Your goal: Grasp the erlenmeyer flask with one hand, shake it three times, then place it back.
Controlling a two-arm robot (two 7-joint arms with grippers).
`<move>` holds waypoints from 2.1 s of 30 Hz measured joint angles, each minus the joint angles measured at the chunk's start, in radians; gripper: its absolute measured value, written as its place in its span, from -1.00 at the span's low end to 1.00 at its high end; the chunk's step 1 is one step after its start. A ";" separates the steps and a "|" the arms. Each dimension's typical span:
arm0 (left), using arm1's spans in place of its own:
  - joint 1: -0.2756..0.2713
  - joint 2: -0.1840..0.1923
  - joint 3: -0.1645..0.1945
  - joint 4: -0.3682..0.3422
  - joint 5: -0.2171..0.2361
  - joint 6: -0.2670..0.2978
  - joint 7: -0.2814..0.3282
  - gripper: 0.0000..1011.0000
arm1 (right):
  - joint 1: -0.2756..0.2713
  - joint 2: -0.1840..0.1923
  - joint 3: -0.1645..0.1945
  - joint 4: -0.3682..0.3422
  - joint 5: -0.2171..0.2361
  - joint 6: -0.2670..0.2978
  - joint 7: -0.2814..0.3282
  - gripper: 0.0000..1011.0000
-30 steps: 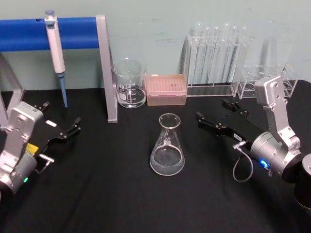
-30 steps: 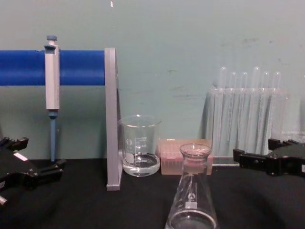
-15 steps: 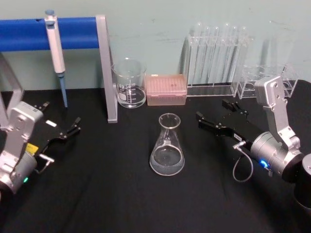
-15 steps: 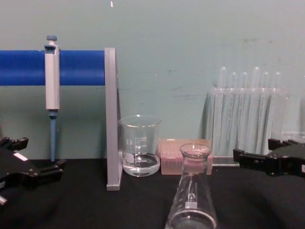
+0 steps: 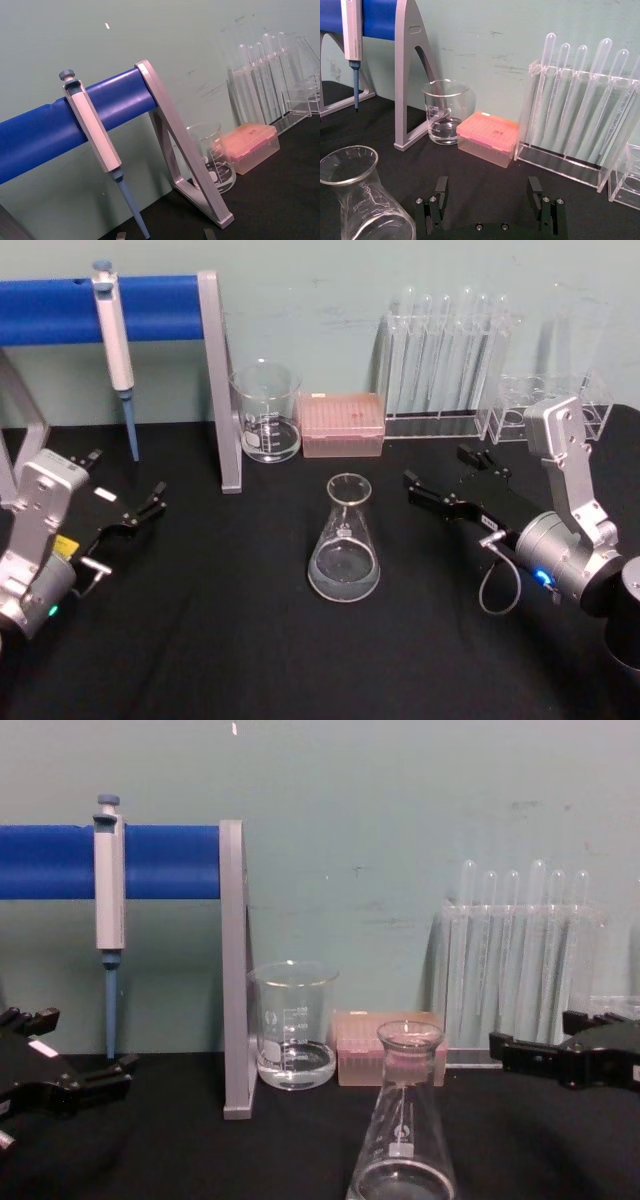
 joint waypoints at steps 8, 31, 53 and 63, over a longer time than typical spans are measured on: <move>0.000 0.000 0.000 0.000 0.000 0.000 0.000 0.98 | 0.000 0.000 0.000 0.000 0.000 0.000 0.000 0.98; 0.000 0.000 0.000 0.000 0.000 0.000 0.000 0.98 | 0.000 0.000 0.000 0.000 0.000 0.000 0.000 0.98; 0.000 0.000 0.000 0.000 0.000 0.000 0.000 0.98 | 0.000 0.000 0.000 0.000 0.000 0.000 0.000 0.98; 0.000 0.000 0.000 0.000 0.000 0.000 0.000 0.98 | 0.000 0.000 0.000 0.000 0.000 0.000 0.000 0.98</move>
